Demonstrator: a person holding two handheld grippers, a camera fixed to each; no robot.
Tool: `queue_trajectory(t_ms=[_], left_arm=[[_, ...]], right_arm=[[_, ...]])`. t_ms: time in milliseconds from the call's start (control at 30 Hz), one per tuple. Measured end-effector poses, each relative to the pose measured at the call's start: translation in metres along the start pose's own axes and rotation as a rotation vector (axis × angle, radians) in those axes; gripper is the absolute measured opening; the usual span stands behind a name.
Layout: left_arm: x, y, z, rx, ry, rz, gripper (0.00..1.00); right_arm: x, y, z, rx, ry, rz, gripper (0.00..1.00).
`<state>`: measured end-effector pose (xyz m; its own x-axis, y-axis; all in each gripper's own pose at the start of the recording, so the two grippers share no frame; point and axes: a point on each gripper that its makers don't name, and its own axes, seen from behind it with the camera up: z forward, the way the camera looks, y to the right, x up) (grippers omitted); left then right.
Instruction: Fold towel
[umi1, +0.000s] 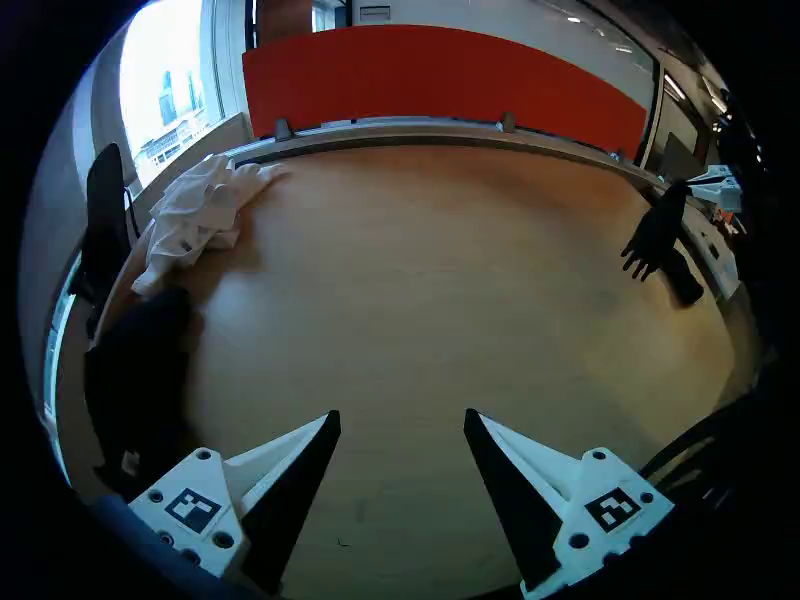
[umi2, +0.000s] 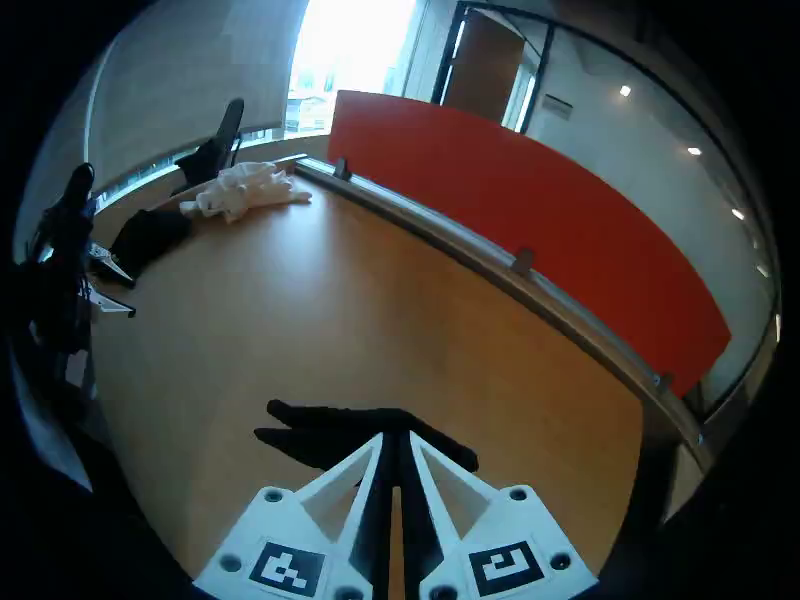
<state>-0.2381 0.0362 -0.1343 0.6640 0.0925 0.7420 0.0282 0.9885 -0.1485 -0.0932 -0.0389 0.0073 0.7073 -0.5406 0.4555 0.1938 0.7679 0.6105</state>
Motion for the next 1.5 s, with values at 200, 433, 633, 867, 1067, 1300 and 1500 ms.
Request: queue_trajectory(t_ms=[200,433,633,867,1067,1300,1500], left_arm=[[0.003,0.002,0.003,0.003,-0.003,0.003,0.92],[0.006,0.003,0.005,0.008,-0.007,0.009,0.92],[0.009,0.005,0.008,0.012,-0.011,0.015,0.92],[0.013,0.008,0.009,0.016,-0.014,0.023,0.92],[0.016,0.010,0.010,0.020,-0.017,0.031,0.92],[0.018,0.013,0.010,0.023,-0.020,0.037,0.92],[0.018,0.017,0.011,0.024,-0.021,0.040,0.92]], right_arm=[[-0.007,0.033,-0.002,-0.030,-0.017,0.017,0.05],[-0.020,0.071,-0.003,-0.068,-0.040,0.035,0.05],[-0.033,0.104,-0.005,-0.102,-0.064,0.050,0.05],[-0.048,0.139,-0.008,-0.133,-0.094,0.066,0.05],[-0.059,0.165,-0.009,-0.155,-0.122,0.070,0.05],[-0.070,0.190,-0.010,-0.177,-0.153,0.076,0.05],[-0.076,0.201,-0.009,-0.184,-0.166,0.087,0.05]])
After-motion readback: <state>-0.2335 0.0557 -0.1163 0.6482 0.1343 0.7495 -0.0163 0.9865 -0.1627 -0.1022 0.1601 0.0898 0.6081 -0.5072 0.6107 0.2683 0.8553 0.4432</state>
